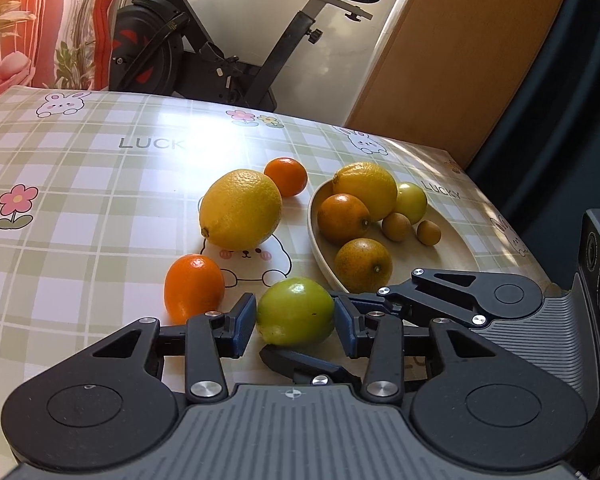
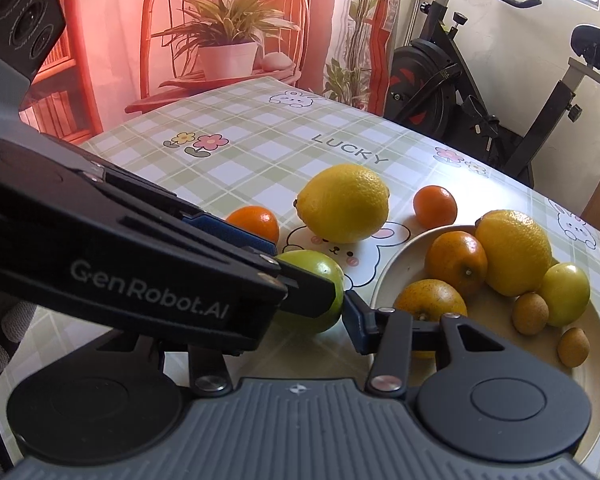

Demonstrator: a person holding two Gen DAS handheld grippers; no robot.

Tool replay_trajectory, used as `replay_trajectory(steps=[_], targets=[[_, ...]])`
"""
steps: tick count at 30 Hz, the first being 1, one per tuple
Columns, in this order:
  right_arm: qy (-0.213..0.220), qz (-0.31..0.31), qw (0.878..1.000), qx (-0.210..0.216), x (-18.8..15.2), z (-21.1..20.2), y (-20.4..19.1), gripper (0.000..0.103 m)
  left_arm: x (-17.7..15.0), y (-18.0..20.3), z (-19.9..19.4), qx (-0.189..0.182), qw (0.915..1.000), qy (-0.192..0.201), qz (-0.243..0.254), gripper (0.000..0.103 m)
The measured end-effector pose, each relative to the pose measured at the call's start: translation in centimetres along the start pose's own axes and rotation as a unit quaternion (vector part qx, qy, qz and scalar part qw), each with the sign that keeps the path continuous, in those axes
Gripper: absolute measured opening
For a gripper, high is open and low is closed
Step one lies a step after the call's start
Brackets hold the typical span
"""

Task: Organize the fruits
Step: 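Close the left gripper around the green citrus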

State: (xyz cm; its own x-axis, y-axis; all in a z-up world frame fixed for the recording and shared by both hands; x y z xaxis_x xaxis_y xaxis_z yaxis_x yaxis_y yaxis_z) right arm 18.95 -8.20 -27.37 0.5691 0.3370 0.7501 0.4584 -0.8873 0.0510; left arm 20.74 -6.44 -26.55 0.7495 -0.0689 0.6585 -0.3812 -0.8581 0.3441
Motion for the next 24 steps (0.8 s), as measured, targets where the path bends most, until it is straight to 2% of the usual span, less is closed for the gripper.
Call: replay_trajectory(steps=[8, 15, 20, 24], targets=[[0.007, 0.060, 0.998, -0.001, -1.4, -1.9, -0.3, 0.049, -1.0, 0.7, -1.2, -0.029, 0.9989, 0.000, -0.037, 0.045], [0.004, 0.070, 0.998, -0.002, -2.5, -3.1, -0.2, 0.048, -2.1, 1.4, -0.8, -0.017, 0.9989, -0.018, -0.041, 0.045], [0.009, 0.091, 0.996, 0.003, -3.3, -3.7, 0.0, 0.048, -2.5, 1.4, -0.6, -0.033, 0.9965, -0.026, -0.072, 0.045], [0.012, 0.100, 0.995, 0.004, -3.7, -4.2, 0.2, 0.048, -2.7, 2.0, -0.8, -0.024, 0.9966, -0.030, -0.073, 0.045]])
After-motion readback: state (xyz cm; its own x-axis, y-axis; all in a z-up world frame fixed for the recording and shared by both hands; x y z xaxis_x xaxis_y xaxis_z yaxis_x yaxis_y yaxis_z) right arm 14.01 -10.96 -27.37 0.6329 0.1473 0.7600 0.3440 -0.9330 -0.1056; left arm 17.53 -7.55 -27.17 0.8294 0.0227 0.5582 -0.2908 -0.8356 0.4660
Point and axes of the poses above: each gripper's, at about its wrist camera, not at the fingertips, and z roughly the way its jaws point, y to its right, x to its top, the point moved 7 cm from there along z, roughly the way its jaws point, and after that the axes turned 4 degrees about -z, right-handed, at the moved point
